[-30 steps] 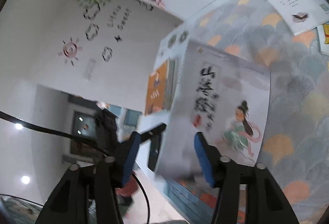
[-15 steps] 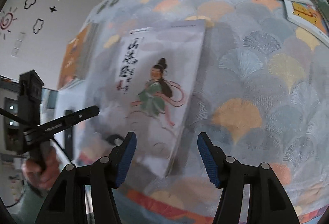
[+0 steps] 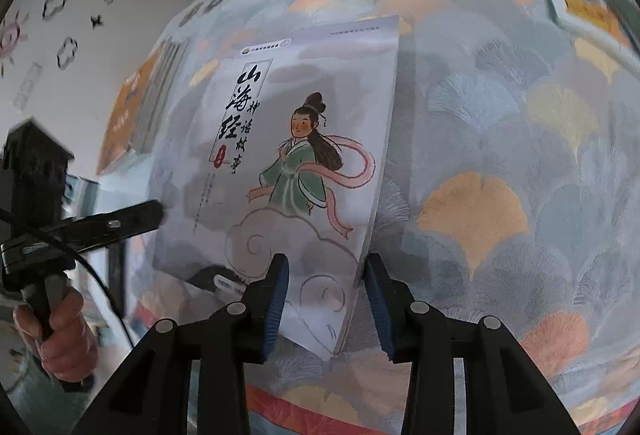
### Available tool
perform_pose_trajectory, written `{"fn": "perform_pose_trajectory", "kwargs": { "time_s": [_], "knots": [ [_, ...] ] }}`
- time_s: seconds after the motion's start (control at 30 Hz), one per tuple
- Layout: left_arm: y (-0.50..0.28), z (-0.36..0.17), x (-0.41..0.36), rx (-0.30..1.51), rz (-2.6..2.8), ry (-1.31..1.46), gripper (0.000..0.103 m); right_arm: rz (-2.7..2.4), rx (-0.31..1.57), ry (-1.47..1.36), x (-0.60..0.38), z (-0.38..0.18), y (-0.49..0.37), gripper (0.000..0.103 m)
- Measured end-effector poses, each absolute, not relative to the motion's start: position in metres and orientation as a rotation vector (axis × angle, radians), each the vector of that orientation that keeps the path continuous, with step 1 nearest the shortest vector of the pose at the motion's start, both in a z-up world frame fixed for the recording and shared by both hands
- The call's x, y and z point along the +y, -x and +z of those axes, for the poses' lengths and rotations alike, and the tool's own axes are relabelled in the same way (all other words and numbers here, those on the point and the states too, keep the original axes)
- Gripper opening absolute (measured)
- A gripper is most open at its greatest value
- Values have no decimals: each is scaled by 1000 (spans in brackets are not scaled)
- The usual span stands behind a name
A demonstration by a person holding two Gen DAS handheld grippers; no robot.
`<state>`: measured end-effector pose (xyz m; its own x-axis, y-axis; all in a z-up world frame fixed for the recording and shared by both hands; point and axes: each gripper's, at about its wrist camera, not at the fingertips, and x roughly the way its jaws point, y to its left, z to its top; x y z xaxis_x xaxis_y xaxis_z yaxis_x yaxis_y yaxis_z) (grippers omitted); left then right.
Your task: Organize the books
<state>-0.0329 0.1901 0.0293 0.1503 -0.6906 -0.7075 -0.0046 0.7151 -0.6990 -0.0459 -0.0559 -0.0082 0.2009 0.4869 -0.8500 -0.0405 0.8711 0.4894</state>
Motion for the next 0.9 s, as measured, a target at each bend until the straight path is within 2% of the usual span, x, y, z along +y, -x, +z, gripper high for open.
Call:
{"fn": "perform_pose_trajectory", "kwargs": {
  "time_s": [0.07,0.17,0.2,0.23,0.27,0.4,0.53,0.9],
  "knots": [
    [33,33,189,1335,-596,712,28,405,1334,-488,-65,-11,46,39],
    [31,28,168,1369,-549,571,28,429,1344,-582,-75,-16,43,39],
    [30,23,158,1388,-528,523,22,436,1346,-604,-78,-18,43,39],
    [31,21,151,1396,-511,484,9,440,1348,-616,-79,-19,43,39],
    [32,20,145,1396,-508,461,7,444,1351,-630,-81,-20,42,39],
    [35,28,135,1352,-553,520,7,461,1385,-686,-93,-22,39,41],
    [25,31,139,1343,-629,695,7,490,1368,-848,-124,-22,39,58],
    [16,25,146,1324,-688,1001,7,578,1350,-1163,-149,-48,42,59]
  ]
}}
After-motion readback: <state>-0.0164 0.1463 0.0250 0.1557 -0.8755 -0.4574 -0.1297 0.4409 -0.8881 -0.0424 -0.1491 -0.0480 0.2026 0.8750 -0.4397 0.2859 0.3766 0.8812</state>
